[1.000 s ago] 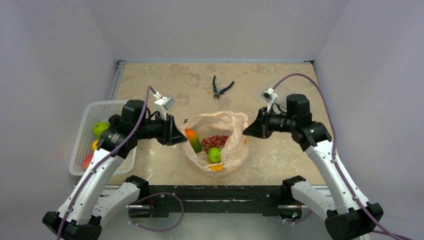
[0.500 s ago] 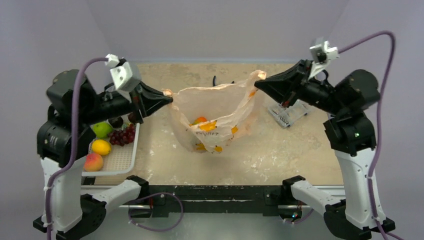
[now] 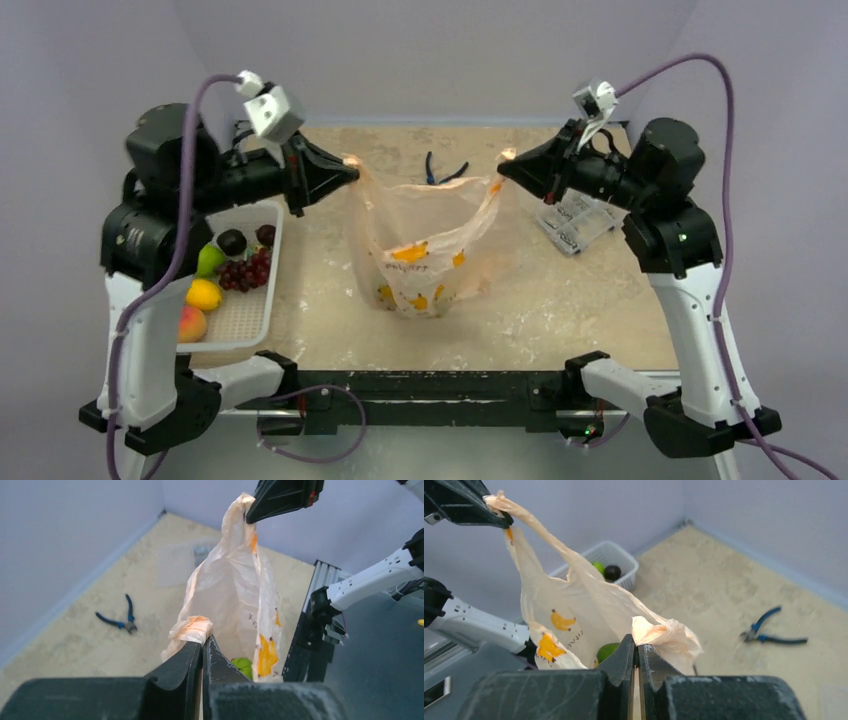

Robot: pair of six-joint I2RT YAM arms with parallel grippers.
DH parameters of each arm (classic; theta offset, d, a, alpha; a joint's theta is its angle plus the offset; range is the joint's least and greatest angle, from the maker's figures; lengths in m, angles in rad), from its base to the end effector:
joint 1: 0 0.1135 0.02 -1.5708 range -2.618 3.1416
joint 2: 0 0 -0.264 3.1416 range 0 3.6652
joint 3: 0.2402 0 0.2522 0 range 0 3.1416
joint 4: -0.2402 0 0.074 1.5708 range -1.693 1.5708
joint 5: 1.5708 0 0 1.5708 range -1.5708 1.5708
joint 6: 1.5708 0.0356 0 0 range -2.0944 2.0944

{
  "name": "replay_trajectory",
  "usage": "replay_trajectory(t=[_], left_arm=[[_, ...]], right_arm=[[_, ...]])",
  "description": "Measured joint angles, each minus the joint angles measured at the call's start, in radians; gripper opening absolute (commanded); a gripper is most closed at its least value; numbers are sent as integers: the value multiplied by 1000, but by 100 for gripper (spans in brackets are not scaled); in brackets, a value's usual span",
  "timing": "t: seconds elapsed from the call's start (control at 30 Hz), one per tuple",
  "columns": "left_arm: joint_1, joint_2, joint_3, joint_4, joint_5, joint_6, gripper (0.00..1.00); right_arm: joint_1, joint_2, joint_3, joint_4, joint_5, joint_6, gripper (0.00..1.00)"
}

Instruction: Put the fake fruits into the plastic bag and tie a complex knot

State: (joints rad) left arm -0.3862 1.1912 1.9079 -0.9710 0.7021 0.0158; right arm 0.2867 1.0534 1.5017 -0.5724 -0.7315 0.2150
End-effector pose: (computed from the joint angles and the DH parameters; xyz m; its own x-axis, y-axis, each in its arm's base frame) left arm 0.1445 -0.0836 0.5394 -0.2193 0.1022 -0.9703 0.8702 0.4702 -0.1472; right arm 0.1697 0.0748 0.4907 -0.2965 0.0781 -0.9518 -0.8014 0.5217 0.2925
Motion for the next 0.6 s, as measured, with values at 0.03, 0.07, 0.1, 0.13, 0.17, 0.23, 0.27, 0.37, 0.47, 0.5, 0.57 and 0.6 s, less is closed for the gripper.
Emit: replay_trajectory(t=[0.03, 0.07, 0.1, 0.13, 0.17, 0.23, 0.27, 0.37, 0.47, 0.5, 0.57, 0.6], left_arm=[[0, -8, 42, 26, 5, 0, 0], [0, -31, 60, 48, 8, 5, 0], [0, -63, 51, 65, 10, 13, 0], [0, -100, 18, 75, 10, 31, 0], [0, -134, -13, 73, 14, 40, 0], [0, -217, -131, 92, 14, 68, 0], [0, -245, -193, 95, 13, 79, 0], [0, -275, -362, 90, -11, 105, 0], [0, -257, -467, 71, -47, 113, 0], [0, -243, -488, 60, -55, 116, 0], [0, -231, -498, 48, -55, 117, 0], [0, -229, -497, 45, -49, 120, 0]], right_arm=[[0, 21, 55, 19, 5, -4, 0], [0, 20, 85, 50, 5, -8, 0], [0, -1, 91, 77, 5, -11, 0], [0, -28, 84, 91, 5, -14, 0], [0, -52, 68, 101, 5, -18, 0], [1, -115, -6, 111, 0, -38, 0], [1, -143, -46, 108, -3, -51, 0], [1, -175, -166, 83, 6, -98, 0], [1, -158, -259, 4, 19, -154, 0], [1, -142, -273, -24, 23, -171, 0], [1, -109, -278, -72, 33, -197, 0], [1, -104, -277, -77, 33, -204, 0]])
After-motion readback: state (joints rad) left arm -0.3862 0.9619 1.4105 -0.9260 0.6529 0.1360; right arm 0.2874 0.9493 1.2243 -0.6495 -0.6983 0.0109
